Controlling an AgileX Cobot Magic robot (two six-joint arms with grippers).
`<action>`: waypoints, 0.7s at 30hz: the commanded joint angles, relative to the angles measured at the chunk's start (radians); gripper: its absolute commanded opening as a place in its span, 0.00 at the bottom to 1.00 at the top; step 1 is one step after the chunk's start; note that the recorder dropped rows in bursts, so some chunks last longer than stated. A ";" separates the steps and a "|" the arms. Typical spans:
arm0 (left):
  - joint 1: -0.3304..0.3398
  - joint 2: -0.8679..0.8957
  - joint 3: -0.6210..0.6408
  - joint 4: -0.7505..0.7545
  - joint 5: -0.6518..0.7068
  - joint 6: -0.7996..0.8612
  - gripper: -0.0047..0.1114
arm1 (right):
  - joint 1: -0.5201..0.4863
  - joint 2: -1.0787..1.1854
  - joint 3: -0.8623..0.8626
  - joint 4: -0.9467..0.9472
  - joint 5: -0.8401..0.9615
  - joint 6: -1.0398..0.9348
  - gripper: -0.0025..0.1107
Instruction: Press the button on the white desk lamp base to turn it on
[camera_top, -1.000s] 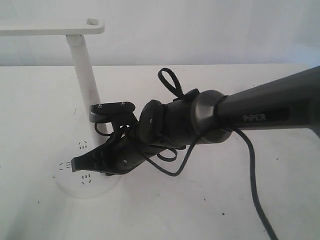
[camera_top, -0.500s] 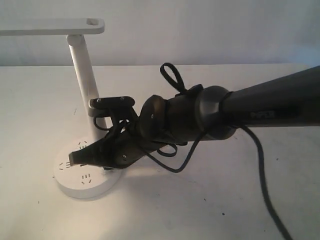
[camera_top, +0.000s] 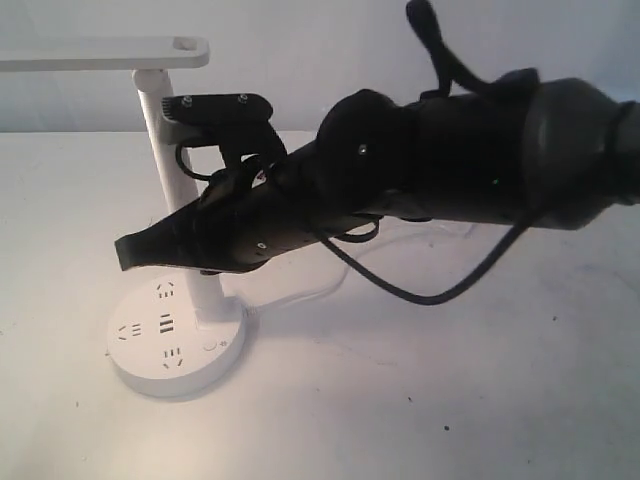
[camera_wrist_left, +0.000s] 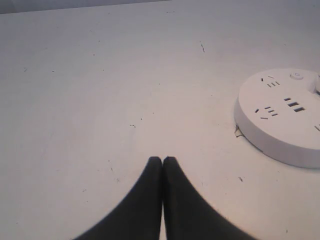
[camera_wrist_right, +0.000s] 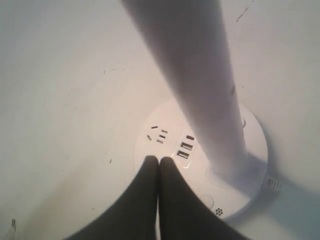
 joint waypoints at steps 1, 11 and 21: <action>-0.008 -0.003 0.002 0.000 0.000 0.002 0.04 | -0.001 -0.131 0.055 -0.102 0.039 0.006 0.02; -0.008 -0.003 0.002 0.000 0.000 0.002 0.04 | -0.001 -0.436 0.285 -0.220 0.190 0.085 0.02; -0.008 -0.003 0.002 0.000 0.000 0.002 0.04 | -0.001 -0.531 0.295 -0.319 0.282 0.080 0.02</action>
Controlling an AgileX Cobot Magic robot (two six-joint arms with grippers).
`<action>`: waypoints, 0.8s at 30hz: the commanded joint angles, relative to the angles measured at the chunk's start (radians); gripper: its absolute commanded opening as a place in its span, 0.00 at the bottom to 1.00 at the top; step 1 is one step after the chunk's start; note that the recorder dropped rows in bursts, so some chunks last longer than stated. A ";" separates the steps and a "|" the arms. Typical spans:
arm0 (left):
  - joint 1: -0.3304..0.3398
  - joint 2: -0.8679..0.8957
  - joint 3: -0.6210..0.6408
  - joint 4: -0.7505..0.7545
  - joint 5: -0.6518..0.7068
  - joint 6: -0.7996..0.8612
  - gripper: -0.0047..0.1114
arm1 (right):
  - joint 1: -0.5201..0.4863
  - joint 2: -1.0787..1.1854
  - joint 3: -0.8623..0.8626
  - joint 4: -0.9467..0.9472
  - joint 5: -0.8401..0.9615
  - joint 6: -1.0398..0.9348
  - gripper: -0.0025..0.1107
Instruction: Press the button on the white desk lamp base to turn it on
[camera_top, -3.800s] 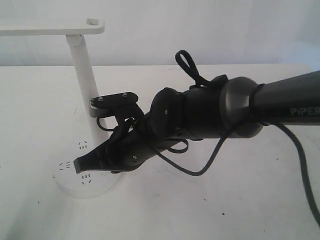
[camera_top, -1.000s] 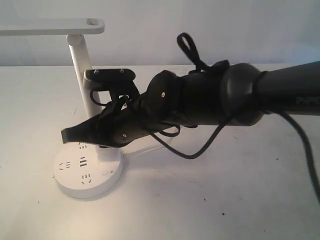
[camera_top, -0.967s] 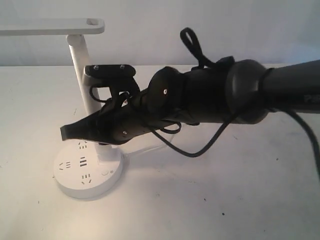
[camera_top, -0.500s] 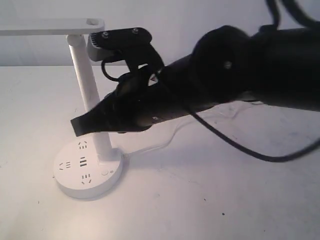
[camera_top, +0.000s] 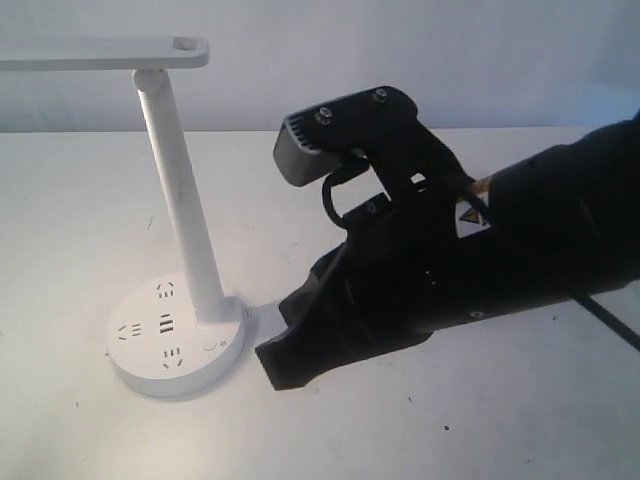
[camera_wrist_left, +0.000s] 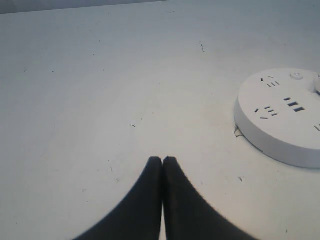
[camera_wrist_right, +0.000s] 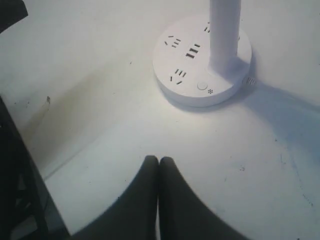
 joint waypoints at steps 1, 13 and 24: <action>-0.008 -0.003 0.002 0.000 0.000 0.002 0.04 | -0.001 -0.037 0.003 -0.136 0.002 0.000 0.02; -0.008 -0.003 0.002 0.000 0.000 0.002 0.04 | -0.001 -0.336 0.032 -0.429 0.100 0.004 0.02; -0.008 -0.003 0.002 0.000 0.000 0.002 0.04 | -0.001 -0.955 0.502 -0.436 -0.123 0.151 0.02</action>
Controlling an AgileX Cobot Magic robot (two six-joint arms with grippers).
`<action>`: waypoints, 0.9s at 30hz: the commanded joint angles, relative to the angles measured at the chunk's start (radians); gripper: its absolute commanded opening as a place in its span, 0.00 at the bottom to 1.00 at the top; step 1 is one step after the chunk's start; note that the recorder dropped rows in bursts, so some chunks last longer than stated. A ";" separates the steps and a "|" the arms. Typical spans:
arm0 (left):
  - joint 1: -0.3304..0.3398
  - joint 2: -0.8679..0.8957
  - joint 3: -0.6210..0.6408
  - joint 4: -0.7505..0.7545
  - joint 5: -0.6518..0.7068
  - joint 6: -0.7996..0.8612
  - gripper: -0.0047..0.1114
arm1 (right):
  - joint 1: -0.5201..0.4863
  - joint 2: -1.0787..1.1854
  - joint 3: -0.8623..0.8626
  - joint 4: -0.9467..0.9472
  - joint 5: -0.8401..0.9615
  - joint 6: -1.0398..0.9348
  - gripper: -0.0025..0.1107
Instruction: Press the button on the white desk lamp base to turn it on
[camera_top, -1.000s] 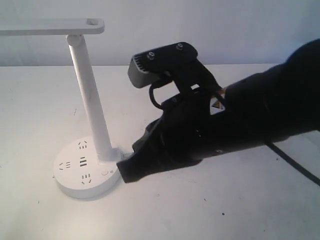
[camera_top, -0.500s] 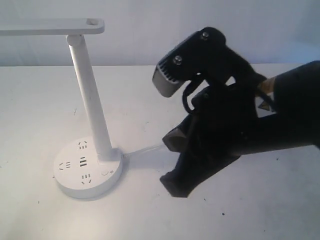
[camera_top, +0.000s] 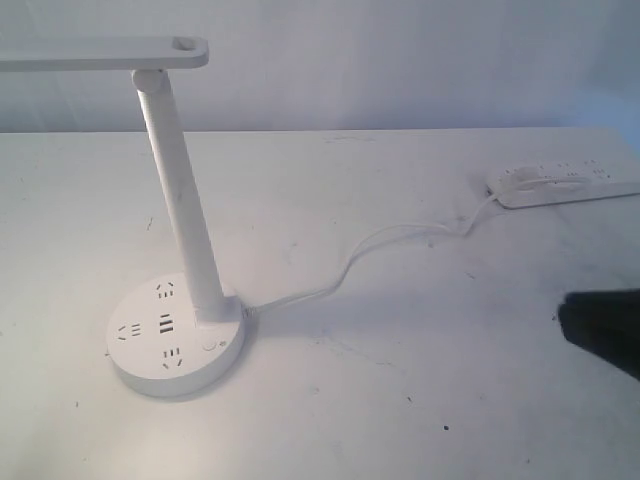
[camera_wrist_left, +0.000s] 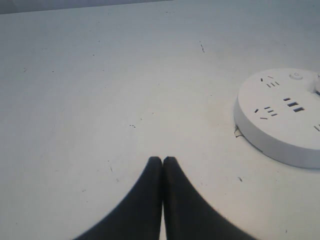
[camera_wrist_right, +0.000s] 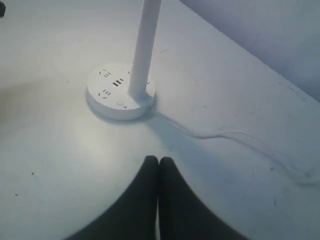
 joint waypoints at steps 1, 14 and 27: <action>-0.008 -0.003 0.002 0.000 0.000 0.002 0.04 | -0.007 -0.259 0.243 0.000 -0.229 0.068 0.02; -0.008 -0.003 0.002 0.000 0.000 0.002 0.04 | -0.575 -0.424 0.603 0.033 -0.647 0.255 0.02; -0.008 -0.003 0.002 0.000 0.000 0.002 0.04 | -0.938 -0.457 0.603 0.007 -0.311 0.225 0.02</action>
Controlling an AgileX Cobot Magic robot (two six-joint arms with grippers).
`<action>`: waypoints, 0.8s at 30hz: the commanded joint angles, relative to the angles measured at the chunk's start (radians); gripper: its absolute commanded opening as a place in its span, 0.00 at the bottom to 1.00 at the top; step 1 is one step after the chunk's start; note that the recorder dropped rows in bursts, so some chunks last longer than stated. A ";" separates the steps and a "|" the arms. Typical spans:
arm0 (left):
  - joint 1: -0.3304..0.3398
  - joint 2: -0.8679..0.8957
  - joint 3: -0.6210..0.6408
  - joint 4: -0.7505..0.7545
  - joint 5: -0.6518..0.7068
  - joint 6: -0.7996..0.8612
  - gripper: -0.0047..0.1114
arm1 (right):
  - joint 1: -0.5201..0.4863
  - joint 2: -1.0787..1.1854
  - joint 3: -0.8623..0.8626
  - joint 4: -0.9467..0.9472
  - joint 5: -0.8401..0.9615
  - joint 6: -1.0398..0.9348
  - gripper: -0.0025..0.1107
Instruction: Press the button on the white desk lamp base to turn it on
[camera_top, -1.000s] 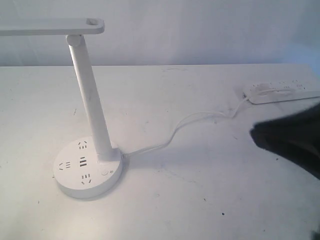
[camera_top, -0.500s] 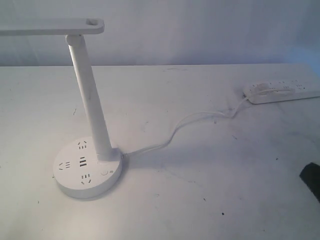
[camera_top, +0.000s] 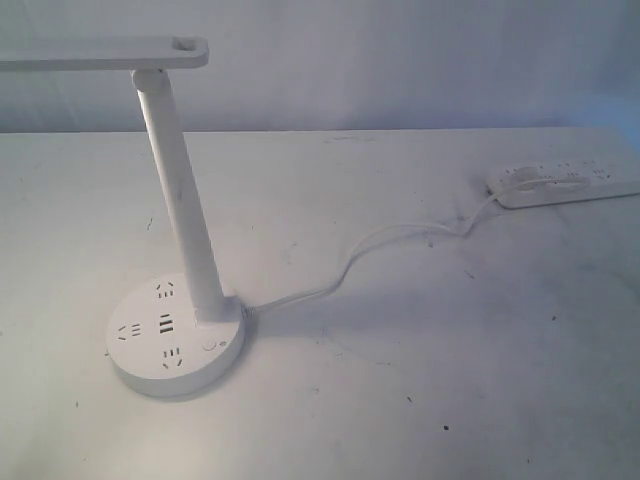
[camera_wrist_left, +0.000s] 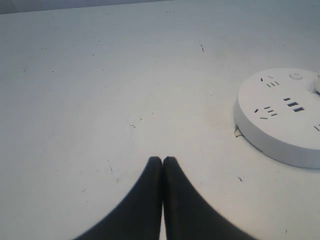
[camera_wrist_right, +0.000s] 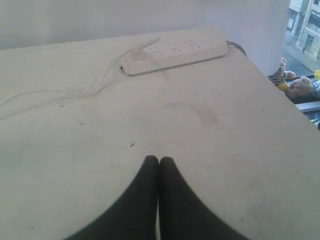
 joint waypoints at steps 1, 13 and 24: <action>-0.008 -0.003 0.002 0.000 0.000 0.002 0.04 | -0.013 -0.036 0.002 -0.015 0.005 -0.056 0.02; -0.008 -0.003 0.002 0.000 -0.003 0.002 0.04 | -0.013 -0.036 0.002 -0.015 0.012 -0.119 0.02; -0.008 -0.003 0.002 0.000 -0.003 0.002 0.04 | 0.066 -0.036 0.002 0.008 0.004 -0.108 0.02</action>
